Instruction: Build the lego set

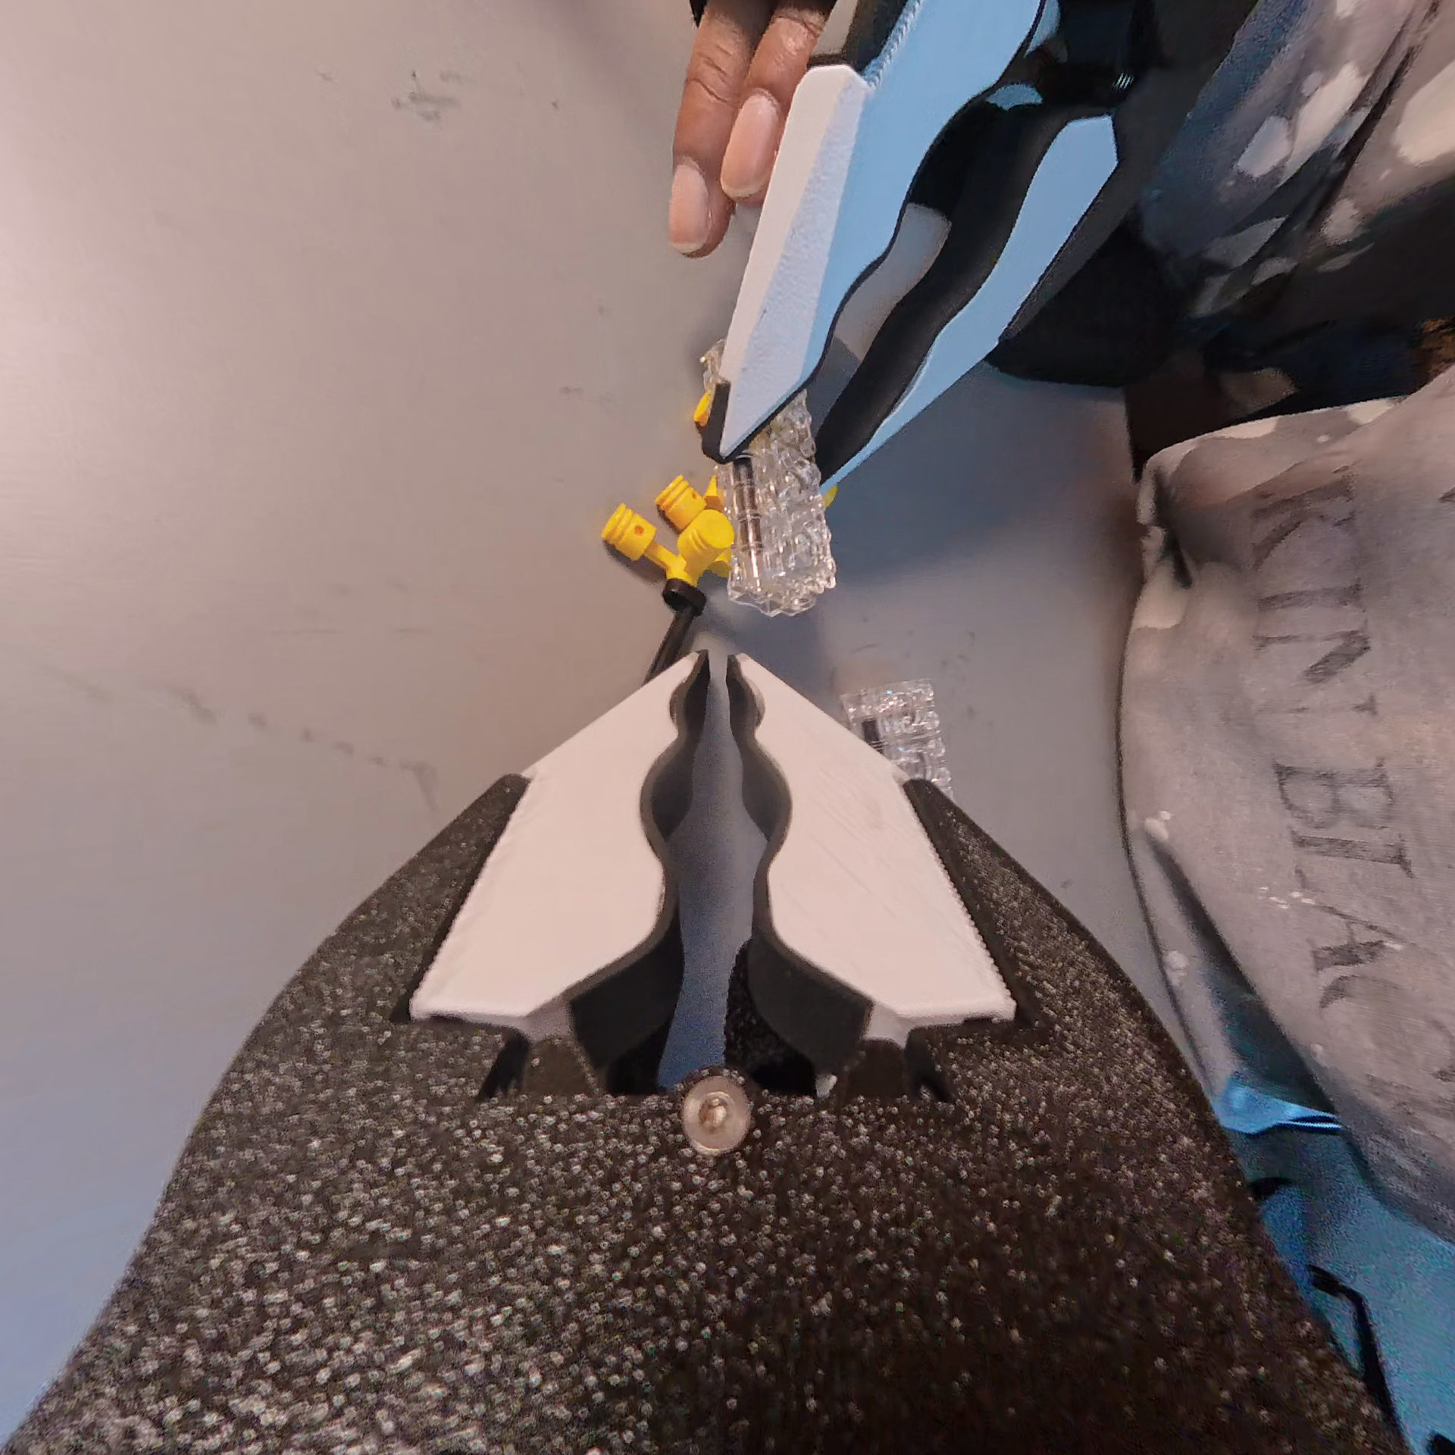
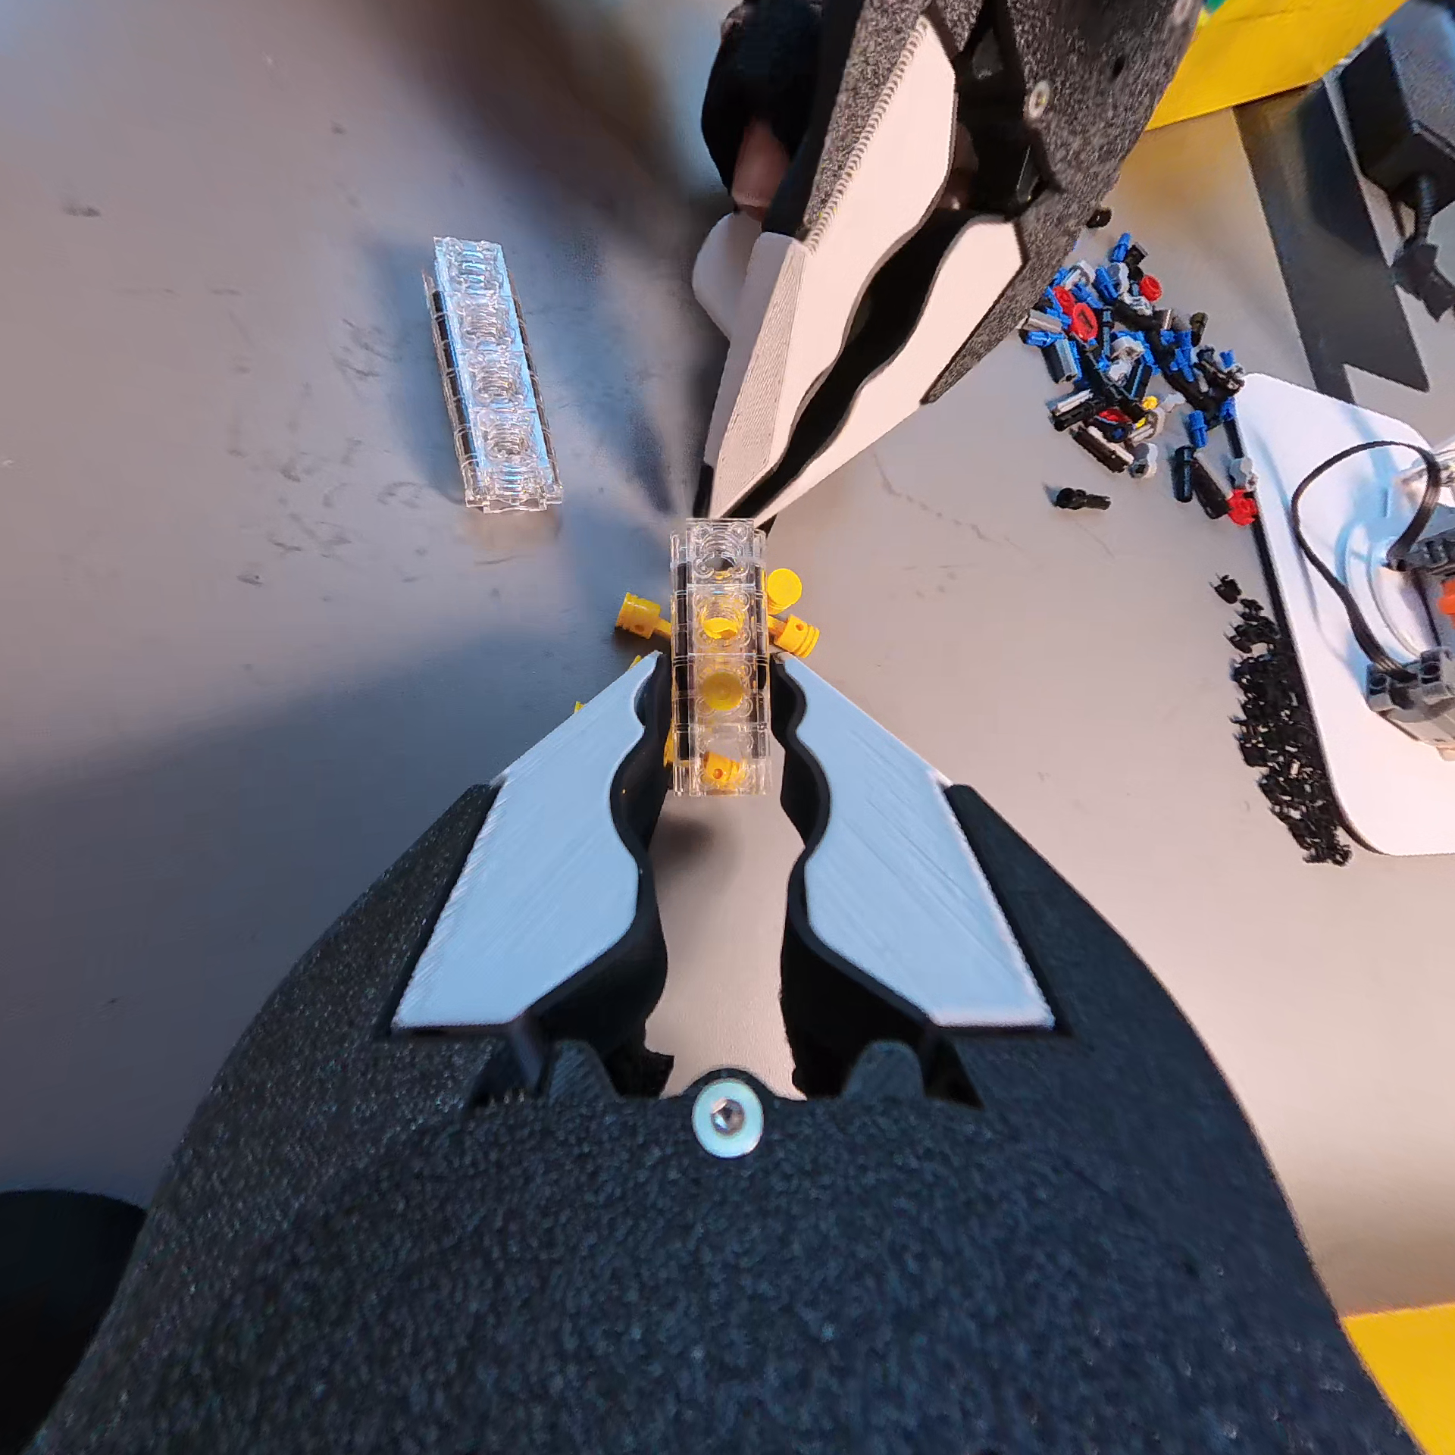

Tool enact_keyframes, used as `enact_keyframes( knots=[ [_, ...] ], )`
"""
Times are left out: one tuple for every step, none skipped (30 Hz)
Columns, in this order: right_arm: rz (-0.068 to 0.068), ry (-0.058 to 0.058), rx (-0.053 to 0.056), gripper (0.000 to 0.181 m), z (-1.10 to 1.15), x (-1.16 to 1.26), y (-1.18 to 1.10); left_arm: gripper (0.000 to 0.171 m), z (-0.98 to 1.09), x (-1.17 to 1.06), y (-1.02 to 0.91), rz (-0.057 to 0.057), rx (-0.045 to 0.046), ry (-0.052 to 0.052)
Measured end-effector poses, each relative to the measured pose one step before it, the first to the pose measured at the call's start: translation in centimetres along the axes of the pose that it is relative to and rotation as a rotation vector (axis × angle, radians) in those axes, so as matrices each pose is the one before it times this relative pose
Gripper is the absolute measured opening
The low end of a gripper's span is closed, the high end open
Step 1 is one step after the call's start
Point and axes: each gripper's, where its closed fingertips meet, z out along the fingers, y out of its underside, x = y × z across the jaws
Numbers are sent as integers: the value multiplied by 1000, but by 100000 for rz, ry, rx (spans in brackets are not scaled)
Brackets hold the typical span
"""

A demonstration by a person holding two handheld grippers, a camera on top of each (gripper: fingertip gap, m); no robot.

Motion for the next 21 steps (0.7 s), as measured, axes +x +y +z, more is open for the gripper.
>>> enact_keyframes(
  knots=[
    [302,-93,251,24,-1,12,4,4,-192,-335,-19,3403,-16,-3677],
    [233,-105,299,24,3,7,-8,5,-268,-187,-216,3655,1232,-2700],
    [241,-165,316,24,18,-2,-9,5,-291,-94,-385,3553,2288,-1904],
    [176,-126,305,24,3,8,-9,7,-261,-246,-386,3630,2054,-2722],
    [-48,-60,293,24,9,-3,-1,9,-176,-361,-177,4808,818,-3404],
    [87,13,206,24,11,16,-3,11,-46,-421,12,5562,-209,-3890],
    [46,5,276,24,1,2,-6,15,72,-449,129,5061,-803,-4076],
    [-2,53,358,24,6,6,-5,19,226,-198,322,3904,-1846,-2306],
    [291,-15,530,23,8,-1,-10,20,317,79,513,2294,-3082,-294],
    [846,-166,538,23,4,-7,15,16,152,107,37,1017,-358,-123],
    [895,-190,344,23,1,-10,60,14,67,173,-45,-207,50,611],
    [688,-173,560,23,-7,-11,41,9,71,33,32,-871,-332,-90],
    [626,-67,399,23,-14,3,29,8,17,-77,5,-426,225,-1057],
    [17,-59,114,23,-42,-1,29,8,20,-33,23,-74,297,-1031],
    [-149,126,87,23,-18,28,8,8,13,1,8,-175,425,-893],
    [70,243,72,23,-14,59,17,8,6,26,20,-225,319,-664],
    [-78,138,112,23,-25,30,14,7,0,67,23,-254,132,-376],
    [-91,136,394,23,-47,21,-36,6,2,65,25,-270,4,-223],
    [-126,258,544,23,-73,46,-52,6,-2,39,19,-388,76,-214],
    [-158,200,619,23,-89,28,-64,6,8,29,-2,-652,135,-153],
    [-36,264,383,23,-57,41,-26,6,6,18,-6,-742,159,-118]
  ],
)
